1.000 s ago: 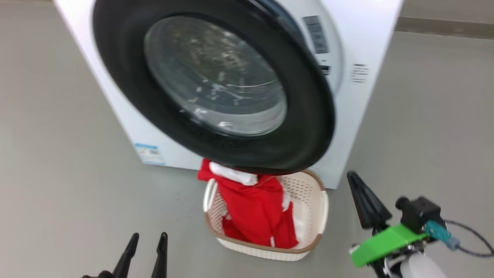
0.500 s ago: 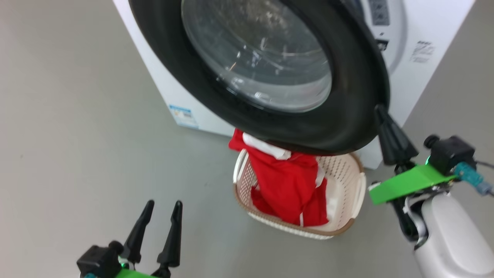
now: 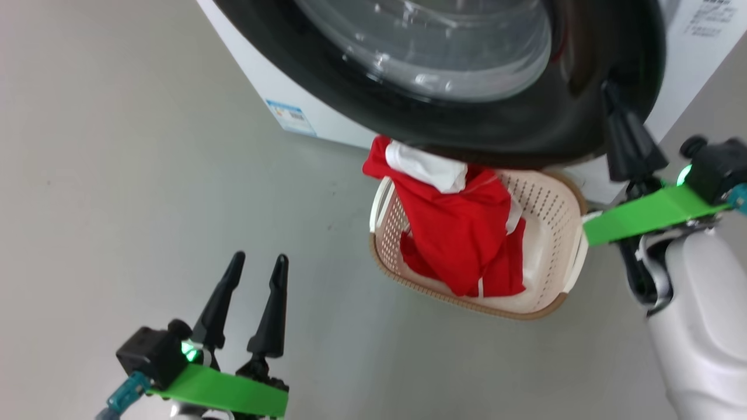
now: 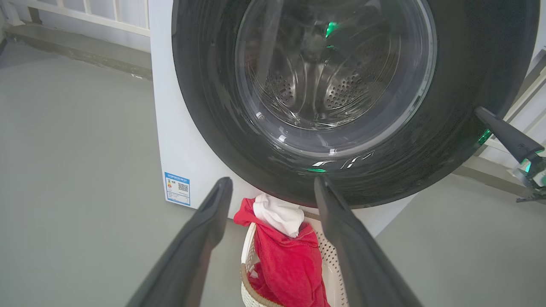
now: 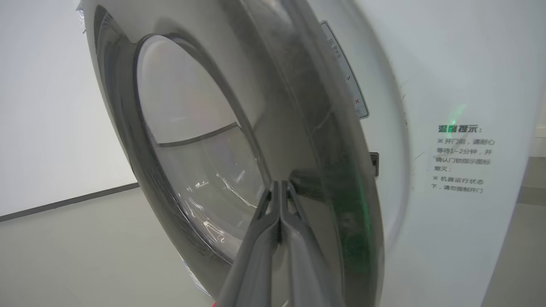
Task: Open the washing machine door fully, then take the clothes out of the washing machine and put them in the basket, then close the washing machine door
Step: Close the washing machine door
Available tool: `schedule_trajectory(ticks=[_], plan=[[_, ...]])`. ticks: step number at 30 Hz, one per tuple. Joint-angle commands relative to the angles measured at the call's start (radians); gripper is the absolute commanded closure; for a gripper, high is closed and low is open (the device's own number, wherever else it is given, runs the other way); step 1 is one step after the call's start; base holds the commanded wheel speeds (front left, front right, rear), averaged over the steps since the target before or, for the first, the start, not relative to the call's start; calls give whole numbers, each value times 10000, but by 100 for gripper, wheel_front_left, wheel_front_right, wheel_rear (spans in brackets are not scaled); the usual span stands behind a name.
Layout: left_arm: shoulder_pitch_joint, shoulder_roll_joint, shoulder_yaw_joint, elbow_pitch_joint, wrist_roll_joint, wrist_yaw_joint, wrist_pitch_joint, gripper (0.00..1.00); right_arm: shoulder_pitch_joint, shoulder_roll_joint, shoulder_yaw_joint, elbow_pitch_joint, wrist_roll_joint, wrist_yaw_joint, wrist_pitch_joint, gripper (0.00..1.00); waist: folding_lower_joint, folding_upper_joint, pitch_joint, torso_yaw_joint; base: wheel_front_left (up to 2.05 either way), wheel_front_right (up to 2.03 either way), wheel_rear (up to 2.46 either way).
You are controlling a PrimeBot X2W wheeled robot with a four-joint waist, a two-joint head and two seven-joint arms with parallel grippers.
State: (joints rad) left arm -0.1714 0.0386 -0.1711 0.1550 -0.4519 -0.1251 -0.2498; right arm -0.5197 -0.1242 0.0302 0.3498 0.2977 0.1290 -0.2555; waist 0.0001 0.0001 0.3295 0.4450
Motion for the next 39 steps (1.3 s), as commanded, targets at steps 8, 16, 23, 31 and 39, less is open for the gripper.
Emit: schedule_trajectory(ticks=[8, 16, 23, 31, 39], plan=[[-610, 117, 166, -351, -258, -56, -120, 0, -1017, -107, -254, -205, -90, 17, -63, 100, -1, -1, 830, 208, 0, 0, 0], [-831, 116, 119, -458, -374, -56, -120, 0, -1678, -30, -864, -301, -97, 17, -63, 100, -1, -1, 1243, 214, 0, 0, 0], [-968, 116, 103, -463, -368, -56, -120, 0, -2020, 52, -1001, -315, -69, 17, -63, 100, -1, -1, 1407, 117, 0, 0, 0], [-807, 116, 211, -257, -117, -56, -120, 0, -1304, 102, -319, -115, 149, 17, -63, 100, -1, -1, 857, -179, 0, 0, 0], [-392, 116, 510, 24, 264, -56, -120, 0, -72, 159, 312, -150, 431, 17, -63, 95, -1, -1, -20, -593, 0, 0, 0]])
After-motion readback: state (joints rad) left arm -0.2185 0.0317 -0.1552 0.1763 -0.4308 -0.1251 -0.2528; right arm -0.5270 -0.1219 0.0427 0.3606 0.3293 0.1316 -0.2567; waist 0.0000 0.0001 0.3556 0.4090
